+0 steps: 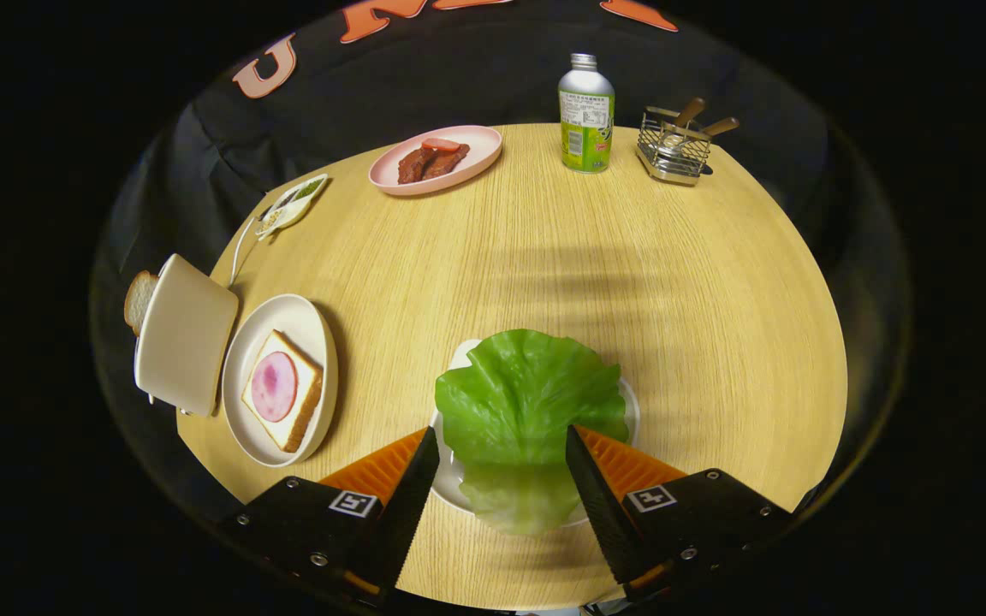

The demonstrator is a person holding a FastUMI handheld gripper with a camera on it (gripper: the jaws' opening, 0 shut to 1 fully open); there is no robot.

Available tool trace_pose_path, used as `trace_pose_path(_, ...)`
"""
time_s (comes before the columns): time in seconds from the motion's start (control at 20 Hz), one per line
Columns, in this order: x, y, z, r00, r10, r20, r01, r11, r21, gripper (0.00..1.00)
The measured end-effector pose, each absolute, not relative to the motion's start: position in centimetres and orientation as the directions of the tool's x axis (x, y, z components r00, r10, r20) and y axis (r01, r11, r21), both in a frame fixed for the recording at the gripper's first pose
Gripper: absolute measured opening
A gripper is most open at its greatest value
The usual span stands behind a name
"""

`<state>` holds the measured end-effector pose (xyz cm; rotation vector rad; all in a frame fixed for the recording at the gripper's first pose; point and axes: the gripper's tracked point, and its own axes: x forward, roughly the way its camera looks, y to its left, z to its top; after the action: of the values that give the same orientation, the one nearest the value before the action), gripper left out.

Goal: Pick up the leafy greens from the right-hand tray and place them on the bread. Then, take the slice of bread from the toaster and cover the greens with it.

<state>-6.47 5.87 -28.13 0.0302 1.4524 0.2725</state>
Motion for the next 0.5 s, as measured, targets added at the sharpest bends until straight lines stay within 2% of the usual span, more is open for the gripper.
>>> trace_pose_path(0.25,-7.0,5.3,-30.4,0.027,0.129,-0.991,-0.184,0.975,0.122,0.85)
trace_pose_path(0.45,-6.6,5.3,-30.4,0.090,0.090,-0.992,-0.251,0.966,0.065,0.68)
trace_pose_path(0.5,-6.6,5.7,-30.4,0.101,0.093,-0.991,-0.245,0.967,0.066,0.60)
